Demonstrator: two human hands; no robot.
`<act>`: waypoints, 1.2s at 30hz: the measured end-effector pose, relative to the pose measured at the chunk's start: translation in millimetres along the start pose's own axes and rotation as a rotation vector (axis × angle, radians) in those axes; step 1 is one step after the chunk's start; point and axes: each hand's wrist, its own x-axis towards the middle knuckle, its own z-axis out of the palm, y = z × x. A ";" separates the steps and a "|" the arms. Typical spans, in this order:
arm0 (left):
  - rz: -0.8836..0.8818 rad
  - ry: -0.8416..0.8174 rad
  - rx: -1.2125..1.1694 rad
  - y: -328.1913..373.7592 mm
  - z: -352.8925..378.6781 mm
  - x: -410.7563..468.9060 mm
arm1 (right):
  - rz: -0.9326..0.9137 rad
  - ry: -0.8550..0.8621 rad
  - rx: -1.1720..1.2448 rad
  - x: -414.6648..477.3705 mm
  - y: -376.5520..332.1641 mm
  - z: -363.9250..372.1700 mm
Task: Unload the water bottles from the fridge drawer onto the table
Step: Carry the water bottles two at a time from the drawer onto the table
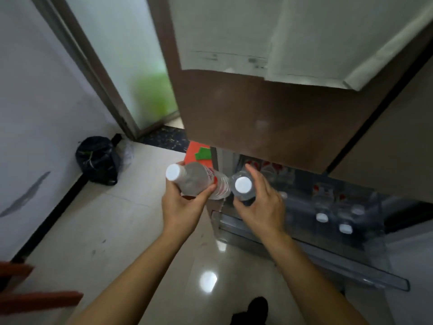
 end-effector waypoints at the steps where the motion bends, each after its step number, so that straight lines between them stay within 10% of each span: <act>1: 0.016 0.025 0.019 -1.1 -19.8 1.3 | -0.052 0.009 0.010 0.4 -16.7 6.0; 11: -0.005 0.313 0.232 -61.7 -311.8 -32.8 | -0.278 -0.124 0.262 -47.9 -246.6 115.8; 19: -0.122 0.631 0.365 -118.8 -533.8 -100.5 | -0.404 -0.551 0.413 -144.5 -425.4 250.3; 36: -0.454 1.076 0.445 -237.6 -812.9 -154.9 | -0.862 -1.031 0.458 -273.6 -701.8 508.6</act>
